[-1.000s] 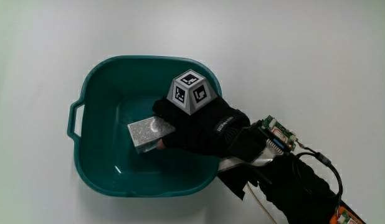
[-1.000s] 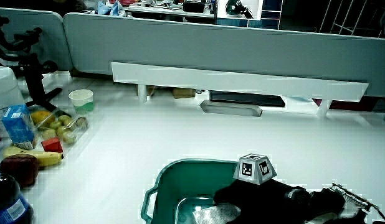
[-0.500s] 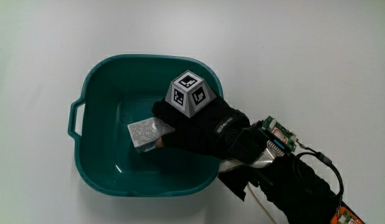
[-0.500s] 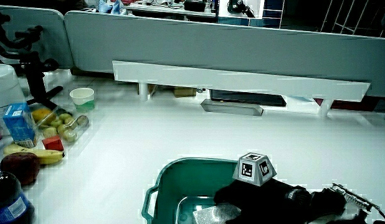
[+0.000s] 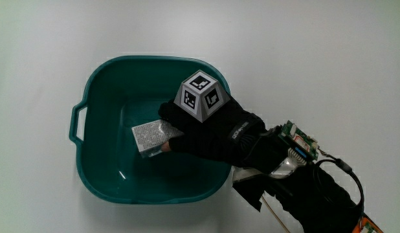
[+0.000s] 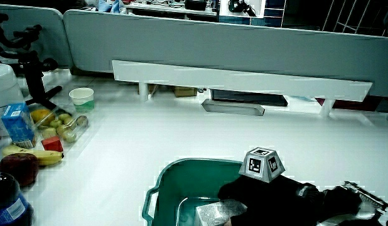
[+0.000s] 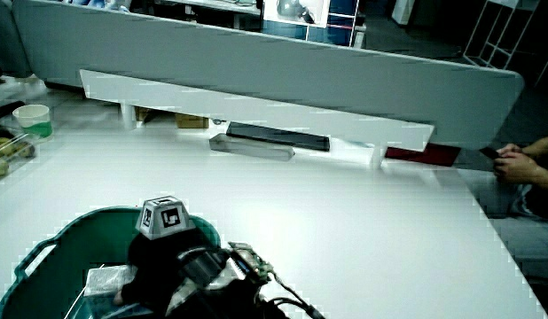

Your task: Pick milk from plate

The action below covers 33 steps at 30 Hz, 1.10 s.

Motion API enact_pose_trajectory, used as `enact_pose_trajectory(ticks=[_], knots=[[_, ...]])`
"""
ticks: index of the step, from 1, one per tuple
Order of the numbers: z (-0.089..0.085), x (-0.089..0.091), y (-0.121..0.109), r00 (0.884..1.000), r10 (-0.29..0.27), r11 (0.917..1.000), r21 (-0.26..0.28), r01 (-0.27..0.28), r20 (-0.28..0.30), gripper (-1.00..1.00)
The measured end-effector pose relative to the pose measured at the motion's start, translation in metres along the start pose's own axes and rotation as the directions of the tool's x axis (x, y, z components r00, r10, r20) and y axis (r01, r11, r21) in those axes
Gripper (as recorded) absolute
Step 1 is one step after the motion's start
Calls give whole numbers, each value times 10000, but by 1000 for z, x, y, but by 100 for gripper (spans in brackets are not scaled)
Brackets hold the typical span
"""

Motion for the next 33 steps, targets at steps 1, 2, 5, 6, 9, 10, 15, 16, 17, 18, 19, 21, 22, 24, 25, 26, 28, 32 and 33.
enact_pose_trajectory(ticks=[1,2,5,6,9,10,15,16,17,18,19,21,22,24,25,26,28,32,33], knots=[[2,-1,-2,10000,43,10000,78,-44,14,100],[3,-1,-4,9999,33,10000,84,-34,106,100],[7,-1,-9,9999,9,9998,179,-11,132,100],[8,-1,-11,9999,-29,9998,172,26,169,100],[13,-1,-17,9999,81,9995,317,-83,74,100],[15,-1,-19,9999,78,9989,453,-84,126,100],[24,2,-29,10000,51,9971,756,-47,-62,100],[21,5,-28,9999,66,9979,647,-59,-104,100],[24,5,-31,9999,49,9969,783,-38,-135,100],[27,6,-34,9999,10,9961,882,5,-172,100],[28,7,-35,9996,-26,9962,873,50,-276,100],[32,9,-40,9998,-31,9958,920,49,-200,100],[35,10,-43,9994,-18,9951,992,52,-343,100],[38,13,-48,9982,32,9947,1031,30,-601,100],[38,15,-50,9991,-137,9933,1145,182,-400,100],[31,24,-47,9945,146,9957,930,-49,-1041,100],[35,26,-52,9932,894,9894,1214,-799,-749,100],[41,35,-66,9887,1009,9834,1617,-822,-1113,100],[45,36,-73,9938,337,9871,1590,-166,-1057,100]])
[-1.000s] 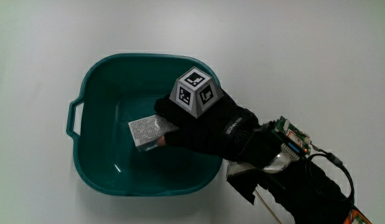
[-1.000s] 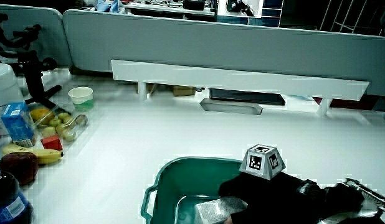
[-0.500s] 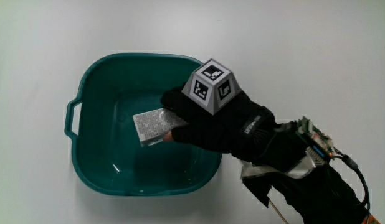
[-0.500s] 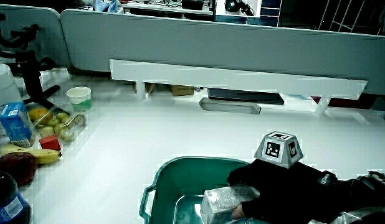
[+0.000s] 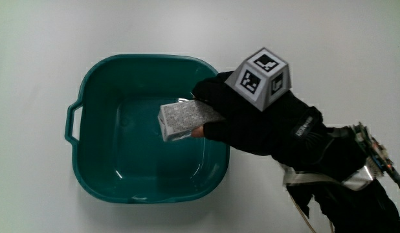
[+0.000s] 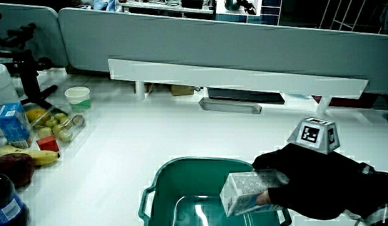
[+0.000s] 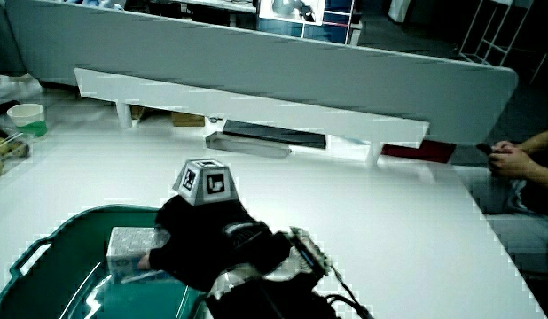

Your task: Pick milk from plate

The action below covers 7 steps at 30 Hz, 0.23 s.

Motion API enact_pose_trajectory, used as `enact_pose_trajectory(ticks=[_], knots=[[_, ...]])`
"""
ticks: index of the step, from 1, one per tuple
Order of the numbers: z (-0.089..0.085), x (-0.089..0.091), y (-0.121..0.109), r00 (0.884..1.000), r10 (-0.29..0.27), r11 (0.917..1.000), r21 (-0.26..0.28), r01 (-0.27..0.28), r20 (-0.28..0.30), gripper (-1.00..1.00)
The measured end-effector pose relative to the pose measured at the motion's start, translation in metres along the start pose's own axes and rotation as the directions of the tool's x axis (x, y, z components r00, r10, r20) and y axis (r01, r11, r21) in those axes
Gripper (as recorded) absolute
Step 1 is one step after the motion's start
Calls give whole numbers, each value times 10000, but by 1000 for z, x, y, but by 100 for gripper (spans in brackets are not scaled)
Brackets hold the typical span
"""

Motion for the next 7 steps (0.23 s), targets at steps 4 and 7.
enact_pose_trajectory(ticks=[4,7], knots=[[5,10,-14,9994,-227,9995,226,232,-252,100],[6,20,-23,9976,211,9990,419,-184,-657,100]])
